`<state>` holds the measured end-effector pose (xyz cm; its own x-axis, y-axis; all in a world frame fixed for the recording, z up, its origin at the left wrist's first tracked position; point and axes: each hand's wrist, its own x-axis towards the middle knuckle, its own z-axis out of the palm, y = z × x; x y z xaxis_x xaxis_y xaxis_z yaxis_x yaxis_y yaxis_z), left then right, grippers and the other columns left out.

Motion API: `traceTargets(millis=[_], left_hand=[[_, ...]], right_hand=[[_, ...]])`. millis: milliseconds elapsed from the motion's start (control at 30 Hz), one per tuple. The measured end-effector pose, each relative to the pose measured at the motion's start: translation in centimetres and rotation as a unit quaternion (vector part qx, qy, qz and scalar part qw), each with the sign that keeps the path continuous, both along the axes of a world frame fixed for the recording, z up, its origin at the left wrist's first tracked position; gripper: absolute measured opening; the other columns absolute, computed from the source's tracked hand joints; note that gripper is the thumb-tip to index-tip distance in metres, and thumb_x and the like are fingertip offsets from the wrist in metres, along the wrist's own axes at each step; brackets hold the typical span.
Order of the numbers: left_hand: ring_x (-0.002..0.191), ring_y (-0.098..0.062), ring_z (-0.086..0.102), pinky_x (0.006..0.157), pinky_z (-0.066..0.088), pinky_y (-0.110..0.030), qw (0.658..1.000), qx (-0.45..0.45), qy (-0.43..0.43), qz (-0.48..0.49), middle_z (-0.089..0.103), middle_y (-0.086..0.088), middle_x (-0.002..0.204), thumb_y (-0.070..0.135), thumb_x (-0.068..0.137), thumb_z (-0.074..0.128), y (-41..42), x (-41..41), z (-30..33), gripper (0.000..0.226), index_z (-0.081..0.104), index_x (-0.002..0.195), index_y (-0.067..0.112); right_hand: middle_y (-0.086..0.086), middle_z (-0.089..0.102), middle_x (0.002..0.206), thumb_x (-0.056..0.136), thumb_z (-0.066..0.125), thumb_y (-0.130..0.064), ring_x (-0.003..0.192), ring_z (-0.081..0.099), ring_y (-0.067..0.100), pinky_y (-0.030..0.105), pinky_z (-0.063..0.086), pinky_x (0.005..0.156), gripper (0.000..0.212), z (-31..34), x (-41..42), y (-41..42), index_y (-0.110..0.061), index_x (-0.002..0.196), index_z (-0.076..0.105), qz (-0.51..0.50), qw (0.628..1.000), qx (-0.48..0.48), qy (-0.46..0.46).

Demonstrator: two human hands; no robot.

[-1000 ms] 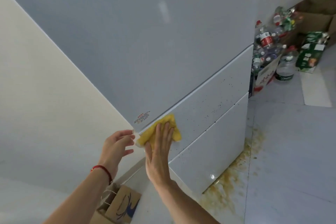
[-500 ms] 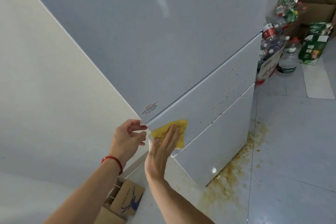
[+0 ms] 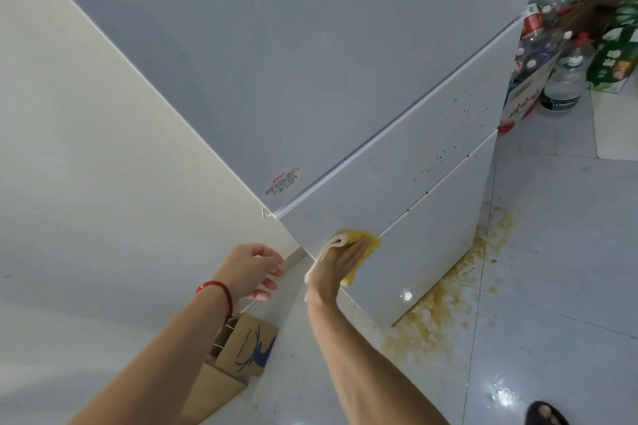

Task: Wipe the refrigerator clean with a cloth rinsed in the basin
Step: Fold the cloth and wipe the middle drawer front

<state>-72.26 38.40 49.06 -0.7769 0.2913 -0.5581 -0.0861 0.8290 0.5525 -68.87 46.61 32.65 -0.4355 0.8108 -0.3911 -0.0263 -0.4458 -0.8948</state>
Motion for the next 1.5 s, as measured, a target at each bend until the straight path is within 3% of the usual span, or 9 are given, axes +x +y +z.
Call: traceTargets(millis=[133,300,433,600,833,1100,1233,1400,1500], left_hand=[[0.076,-0.027,0.067,0.069,0.062,-0.035,0.999,0.011,-0.013,0.035,0.072,-0.019,0.099,0.004,0.099,0.058,-0.3,0.7,-0.6,0.011,0.067,0.105,0.002],[0.078,-0.028,0.070,0.071,0.064,-0.040,0.990,0.090,0.004,0.110,0.073,-0.021,0.101,-0.005,0.095,0.058,0.5,1.8,-2.1,0.017,0.065,0.108,0.001],[0.079,-0.029,0.067,0.071,0.062,-0.040,0.971,0.164,-0.006,0.172,0.073,-0.020,0.097,-0.001,0.096,0.059,1.7,3.7,-4.0,0.014,0.064,0.109,0.002],[0.071,-0.031,0.069,0.070,0.058,-0.041,0.985,0.111,-0.088,0.102,0.076,-0.022,0.087,0.004,0.098,0.058,3.0,6.2,-4.9,0.013,0.070,0.099,0.000],[0.086,-0.009,0.070,0.076,0.056,-0.019,0.936,0.186,0.288,-0.079,0.073,0.014,0.083,-0.013,0.080,0.062,11.0,9.8,-1.5,0.039,0.073,0.082,0.024],[0.087,-0.012,0.071,0.074,0.057,-0.026,0.910,0.223,0.340,-0.080,0.073,0.014,0.088,-0.017,0.079,0.063,14.3,10.7,-0.6,0.043,0.071,0.084,0.025],[0.084,-0.014,0.072,0.071,0.057,-0.028,0.909,0.235,0.336,-0.072,0.075,0.009,0.085,-0.013,0.082,0.066,15.1,11.0,0.1,0.036,0.073,0.082,0.023],[0.084,-0.016,0.070,0.069,0.055,-0.023,0.896,0.258,0.346,-0.100,0.074,0.008,0.088,-0.006,0.086,0.065,17.8,10.5,1.3,0.027,0.073,0.084,0.020],[0.086,-0.014,0.070,0.069,0.052,-0.016,0.902,0.268,0.327,-0.086,0.074,0.010,0.088,-0.008,0.085,0.066,19.3,10.2,1.1,0.030,0.073,0.085,0.021]], right_hand=[[-0.013,0.000,0.167,0.095,0.028,-0.062,0.159,-0.002,0.013,0.042,0.001,0.129,0.079,1.1,1.0,-3.4,-0.034,0.164,0.003,0.006,0.991,-0.119,0.057],[-0.009,-0.011,0.173,0.096,0.020,-0.061,0.160,-0.003,0.015,0.049,0.000,0.130,0.080,-3.0,1.4,10.3,-0.031,0.164,-0.011,-0.011,1.000,-0.014,-0.011],[-0.020,-0.005,0.172,0.070,0.018,-0.091,0.160,0.009,0.017,0.061,0.011,0.126,0.079,-4.9,1.1,25.6,-0.069,0.140,-0.011,-0.054,0.998,-0.039,-0.005],[-0.022,-0.010,0.171,0.073,0.021,-0.088,0.159,0.004,0.008,0.055,0.005,0.129,0.098,-4.6,1.3,22.9,-0.050,0.158,-0.012,-0.020,0.998,-0.053,-0.001],[-0.019,-0.030,0.164,0.112,0.024,-0.046,0.155,-0.016,0.003,0.020,0.020,0.122,0.063,1.6,7.2,17.9,-0.043,0.160,-0.016,0.126,0.981,0.149,-0.003],[-0.007,-0.021,0.171,0.111,0.035,-0.040,0.157,0.000,0.007,0.050,0.015,0.129,0.077,5.3,5.3,23.4,-0.036,0.159,-0.024,0.015,0.976,0.215,0.021],[-0.011,-0.027,0.170,0.111,0.048,-0.028,0.159,-0.018,0.018,0.053,0.004,0.129,0.088,4.6,6.4,14.3,-0.039,0.158,-0.026,0.158,0.915,0.366,0.056],[-0.015,-0.025,0.170,0.107,0.032,-0.052,0.158,-0.021,0.021,0.046,-0.002,0.129,0.077,3.5,6.7,27.8,-0.037,0.161,-0.021,0.161,0.758,0.632,-0.011],[-0.009,-0.027,0.170,0.108,0.042,-0.050,0.158,-0.021,0.026,0.047,-0.010,0.129,0.084,4.4,6.1,36.1,-0.027,0.163,-0.017,0.095,0.799,0.593,-0.017]])
